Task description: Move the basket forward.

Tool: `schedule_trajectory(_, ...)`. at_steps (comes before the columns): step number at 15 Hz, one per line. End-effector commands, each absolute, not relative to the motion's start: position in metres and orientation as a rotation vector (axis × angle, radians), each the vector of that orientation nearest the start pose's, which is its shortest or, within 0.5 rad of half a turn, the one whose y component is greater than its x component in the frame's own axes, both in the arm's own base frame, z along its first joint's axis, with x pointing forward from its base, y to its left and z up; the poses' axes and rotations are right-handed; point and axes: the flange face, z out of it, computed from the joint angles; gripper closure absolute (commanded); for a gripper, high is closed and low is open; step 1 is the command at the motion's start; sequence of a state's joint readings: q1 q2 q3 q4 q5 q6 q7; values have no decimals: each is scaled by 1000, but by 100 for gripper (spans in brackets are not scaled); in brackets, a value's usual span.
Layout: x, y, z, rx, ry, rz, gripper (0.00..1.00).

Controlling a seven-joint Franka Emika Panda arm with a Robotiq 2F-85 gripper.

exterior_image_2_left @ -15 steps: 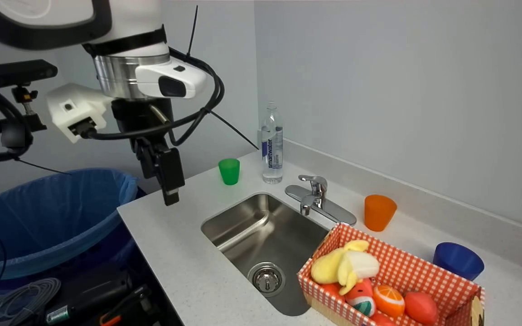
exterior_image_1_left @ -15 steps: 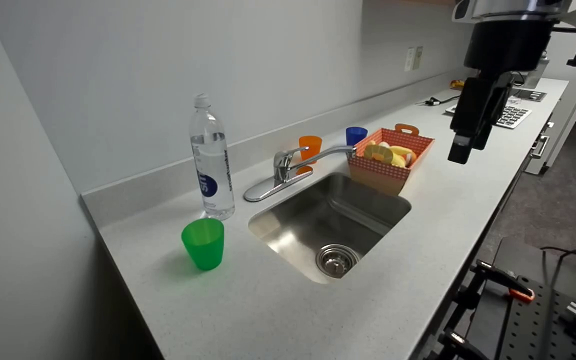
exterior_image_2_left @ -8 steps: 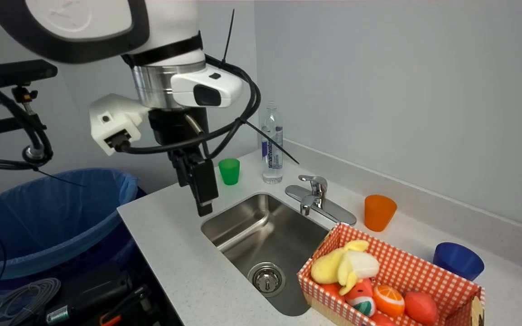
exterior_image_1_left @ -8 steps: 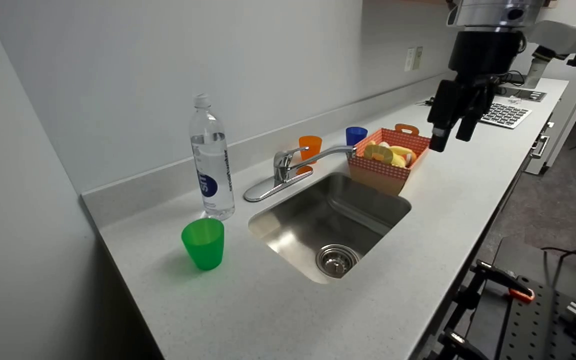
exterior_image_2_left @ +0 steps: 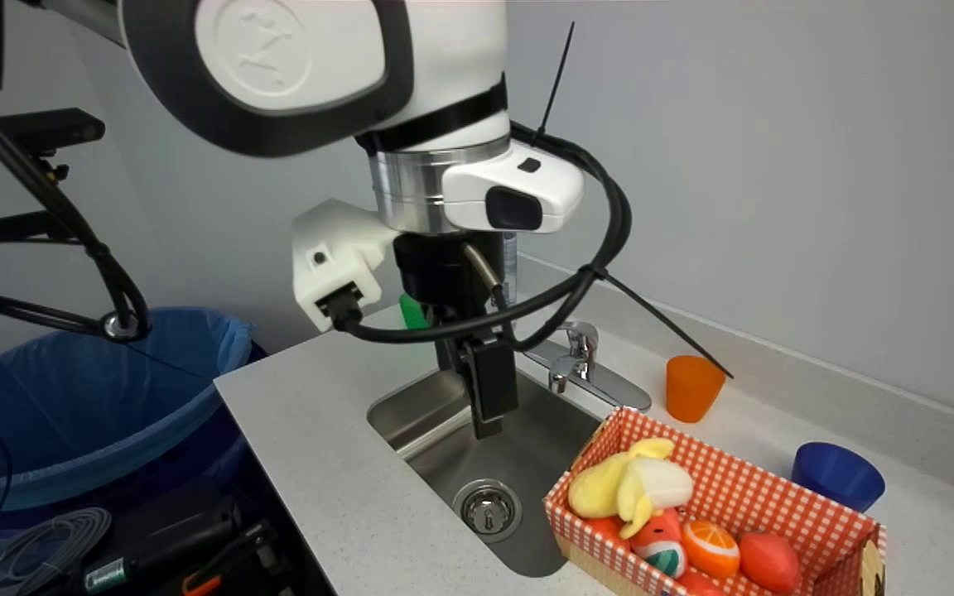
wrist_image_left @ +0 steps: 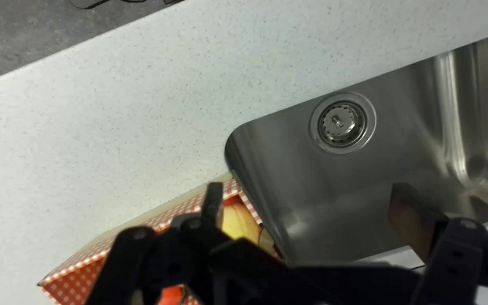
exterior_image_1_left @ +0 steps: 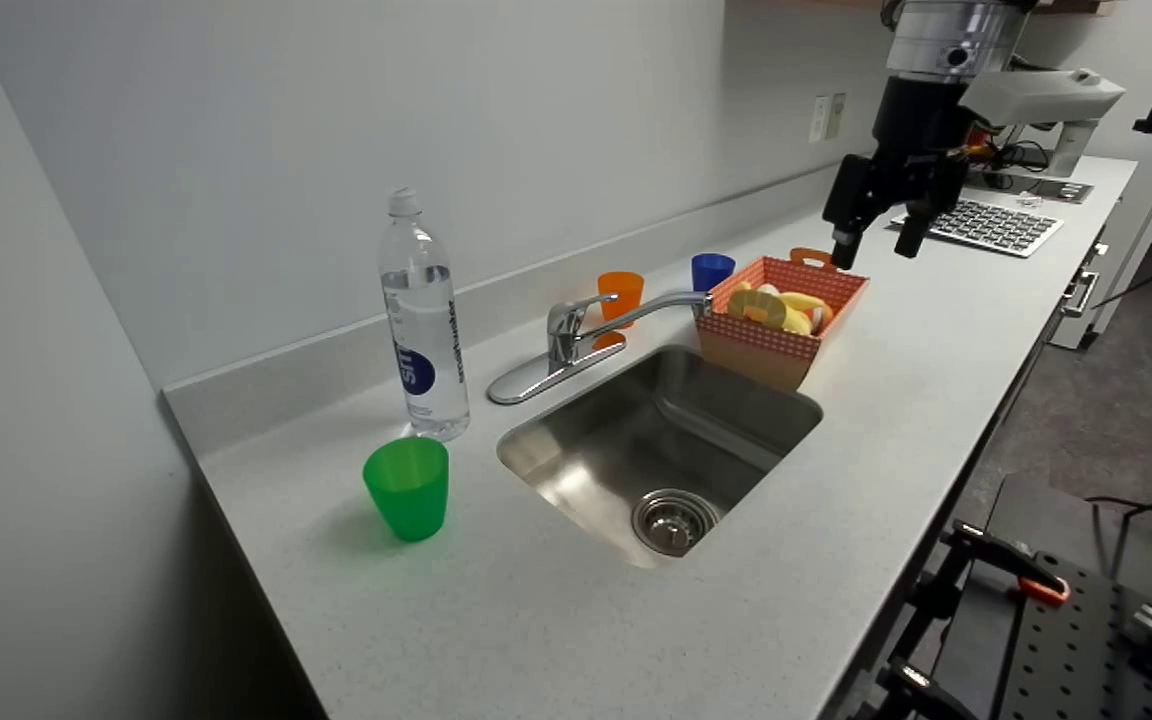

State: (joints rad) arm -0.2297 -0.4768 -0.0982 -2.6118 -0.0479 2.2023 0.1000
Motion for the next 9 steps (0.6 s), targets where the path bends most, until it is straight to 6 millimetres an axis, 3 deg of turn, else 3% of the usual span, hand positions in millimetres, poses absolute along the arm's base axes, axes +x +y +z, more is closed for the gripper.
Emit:
schedule_trajectory(1, 396, -158, 405, -3090, 782, -131, 0)
schedule_trajectory(9, 431, -219, 392, -3020, 1188, -155, 0)
